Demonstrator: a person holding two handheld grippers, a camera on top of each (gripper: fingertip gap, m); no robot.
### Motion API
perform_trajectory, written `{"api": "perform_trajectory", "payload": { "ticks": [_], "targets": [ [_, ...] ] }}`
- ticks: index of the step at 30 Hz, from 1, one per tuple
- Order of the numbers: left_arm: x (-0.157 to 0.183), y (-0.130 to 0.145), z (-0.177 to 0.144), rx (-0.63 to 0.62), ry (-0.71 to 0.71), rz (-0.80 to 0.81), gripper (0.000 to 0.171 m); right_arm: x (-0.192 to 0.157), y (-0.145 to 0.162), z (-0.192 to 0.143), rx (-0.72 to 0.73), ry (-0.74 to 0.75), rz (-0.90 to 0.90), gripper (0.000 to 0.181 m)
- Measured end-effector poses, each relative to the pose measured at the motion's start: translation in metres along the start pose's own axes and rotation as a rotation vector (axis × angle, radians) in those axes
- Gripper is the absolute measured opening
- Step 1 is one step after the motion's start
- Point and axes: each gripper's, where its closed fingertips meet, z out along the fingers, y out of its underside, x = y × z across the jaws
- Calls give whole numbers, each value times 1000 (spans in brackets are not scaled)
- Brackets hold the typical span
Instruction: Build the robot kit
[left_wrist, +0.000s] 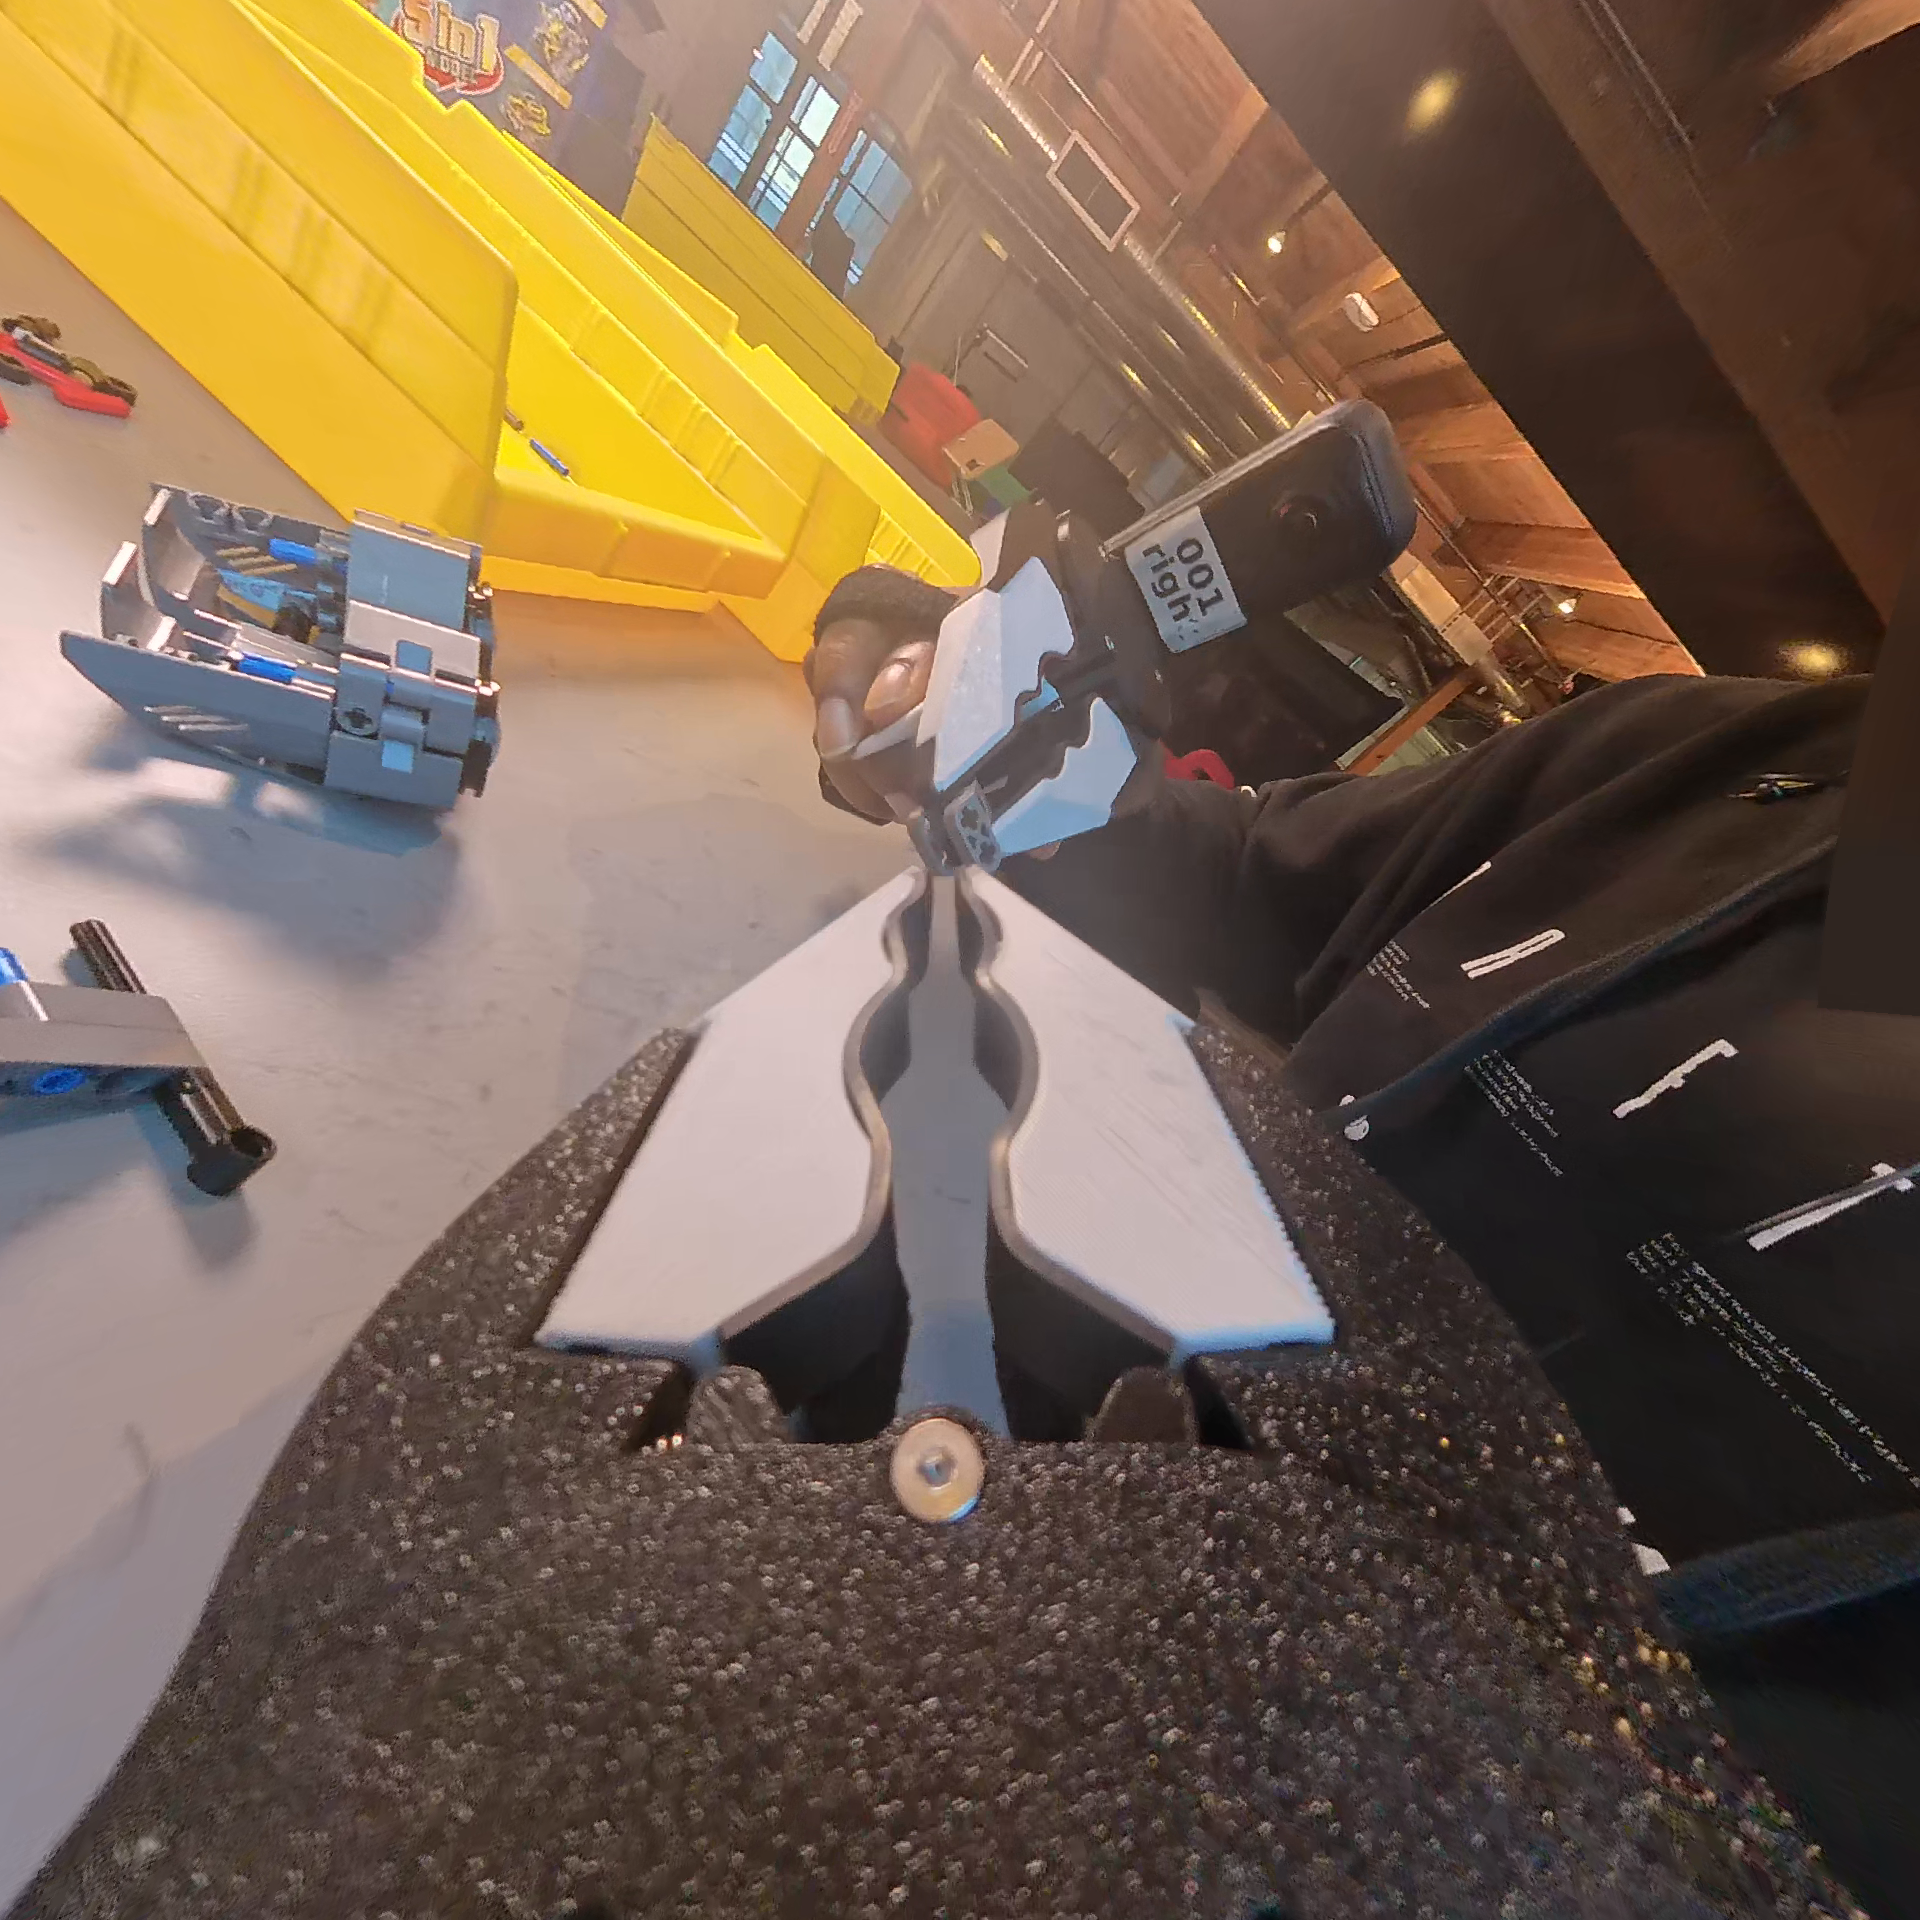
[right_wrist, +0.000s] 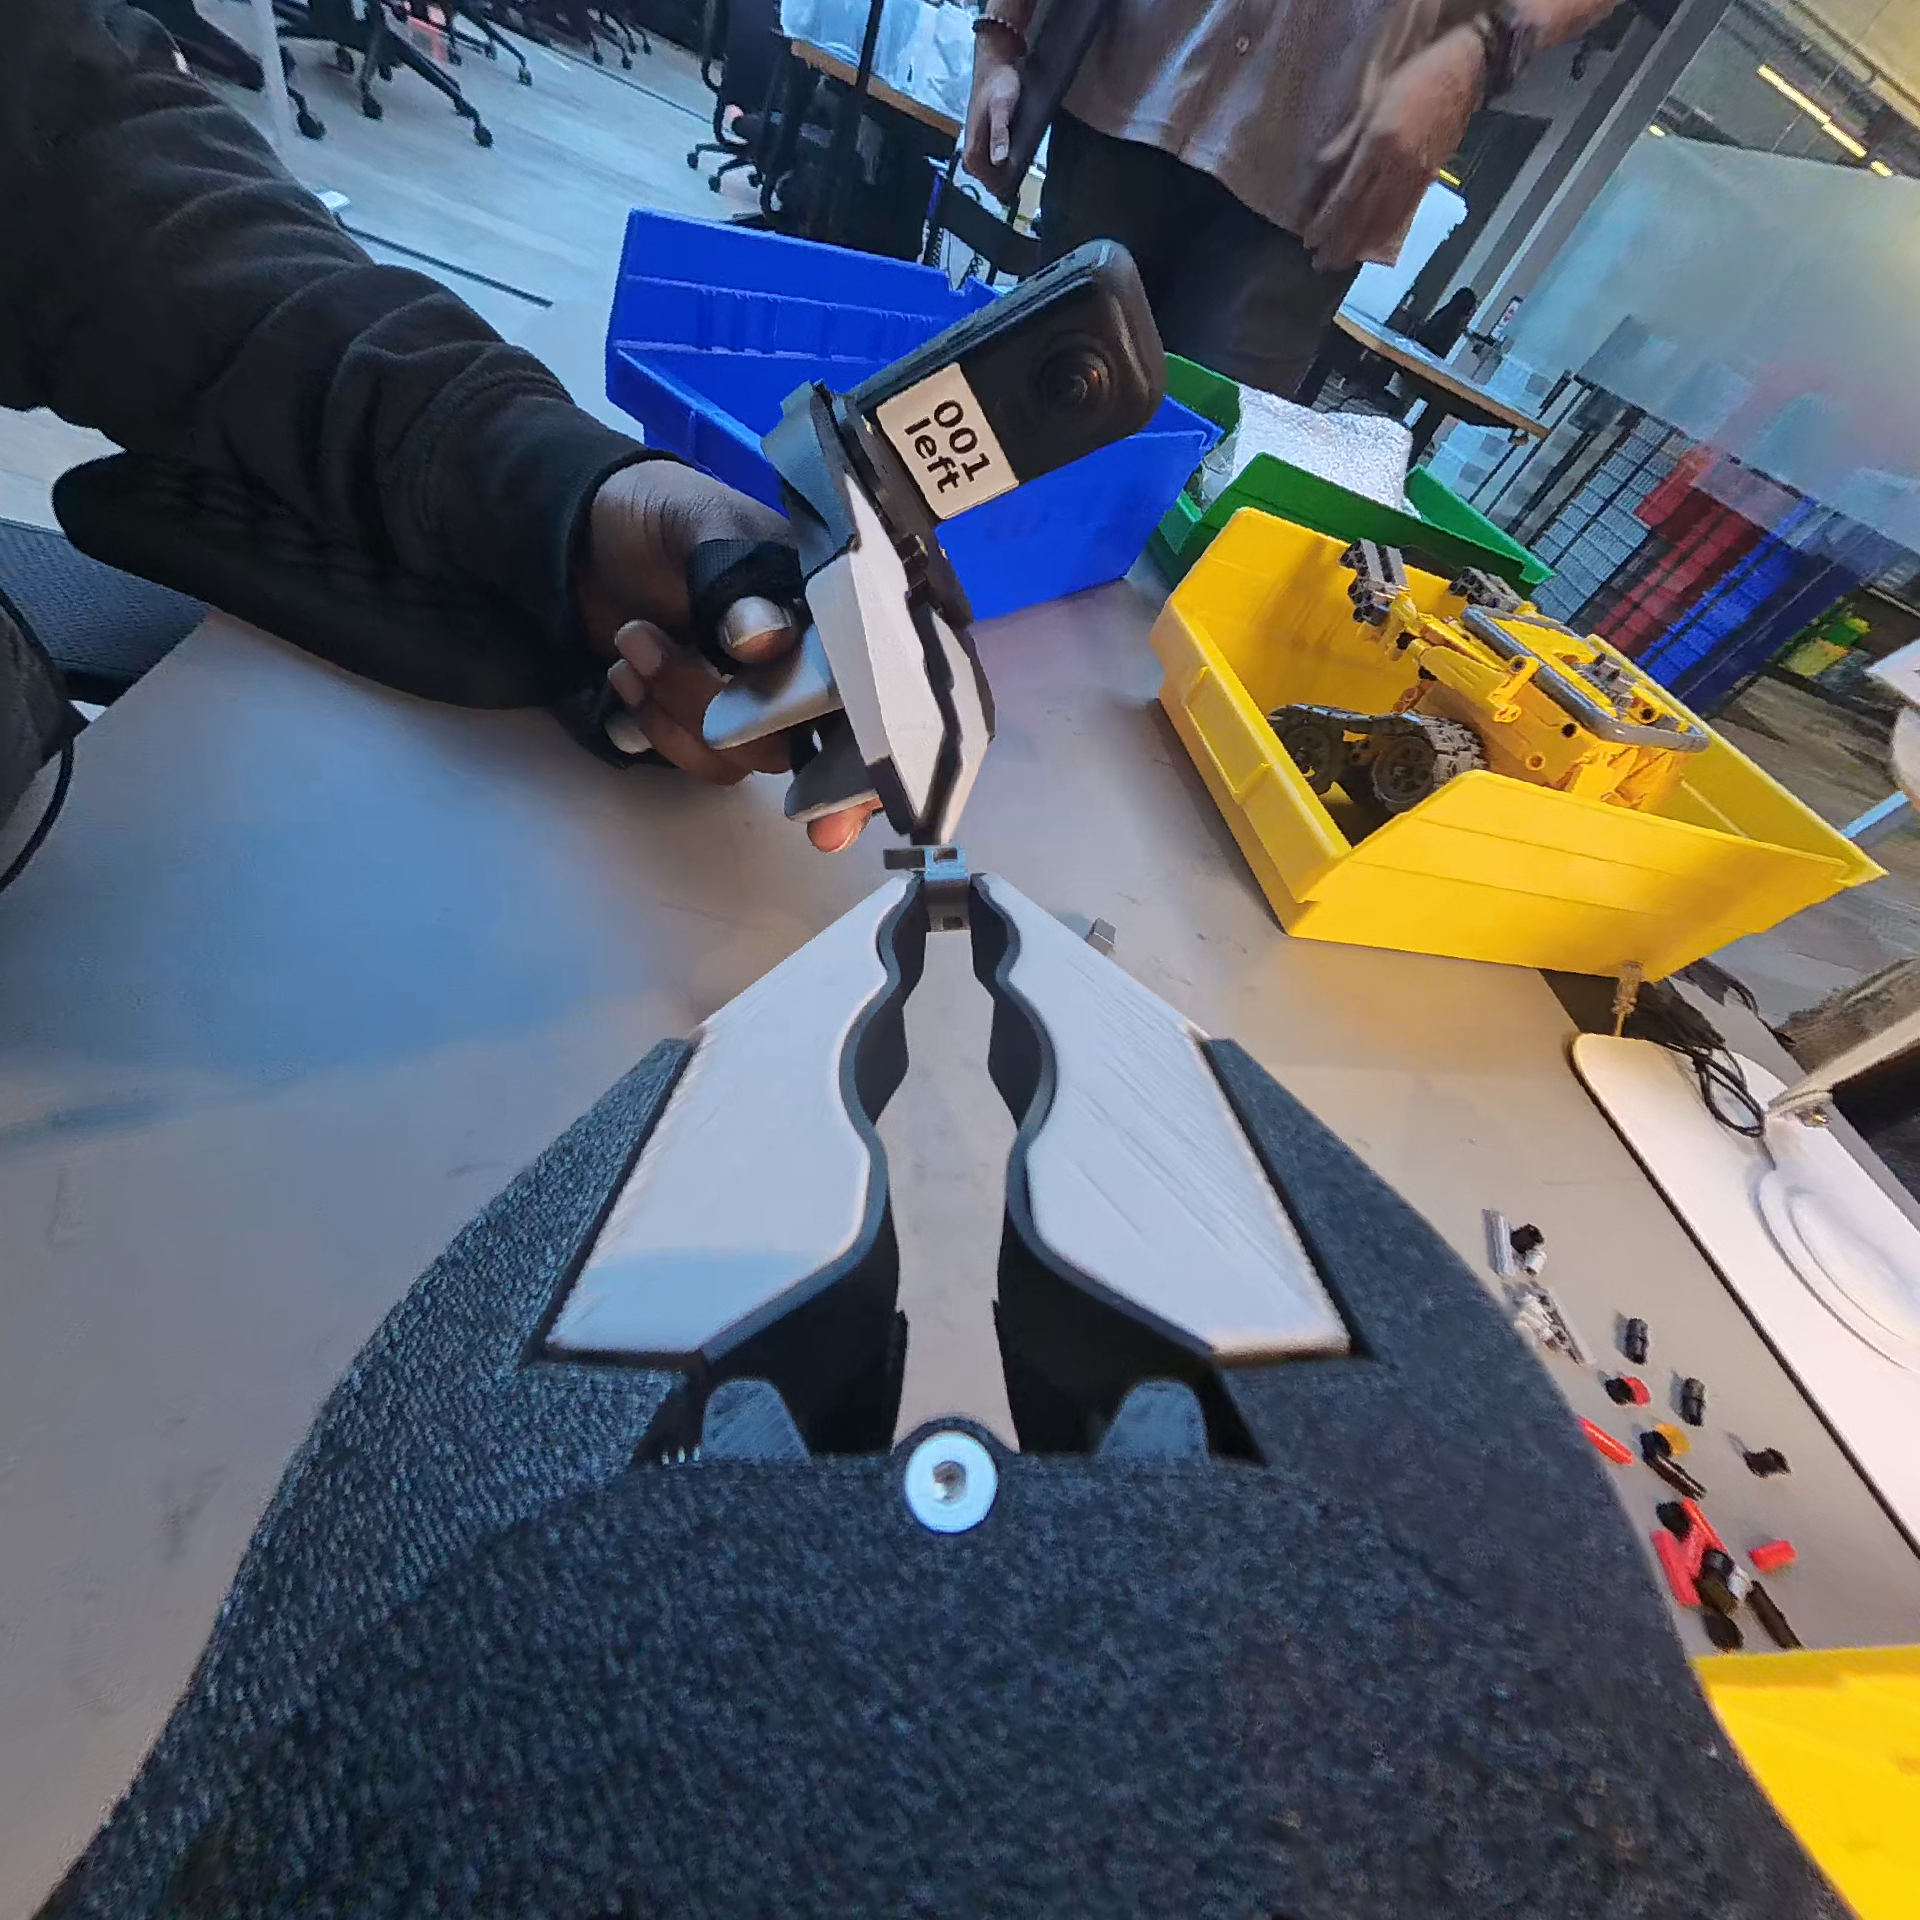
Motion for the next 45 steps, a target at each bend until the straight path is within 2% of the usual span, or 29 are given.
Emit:
{"api": "perform_trajectory", "payload": {
  "ticks": [2,7,12,23,26,32,37,41,45],
  "targets": [
    [0,1,1,-11,5,-8,14,-2,1,1,-15,2,-28,6],
    [14,8,8,-41,110,-71,25,-16,-5,5,5,-49,-67,6],
    [30,15,12,-84,235,-138,19,-29,-16,3,49,-104,-92,6],
    [33,15,11,-83,286,-193,18,-30,-19,1,64,-120,-73,6],
    [43,19,11,-117,343,-195,19,-38,-23,-2,89,-195,-23,6],
    [70,38,13,-222,485,-188,19,-66,-36,-15,159,-447,154,6],
    [79,48,15,-276,516,-164,19,-77,-37,-15,157,-511,180,6],
    [71,40,15,-229,475,-161,19,-67,-35,-13,143,-463,191,7],
    [50,16,11,-91,367,-150,18,-35,-30,-6,134,-277,183,16]
  ]
}}
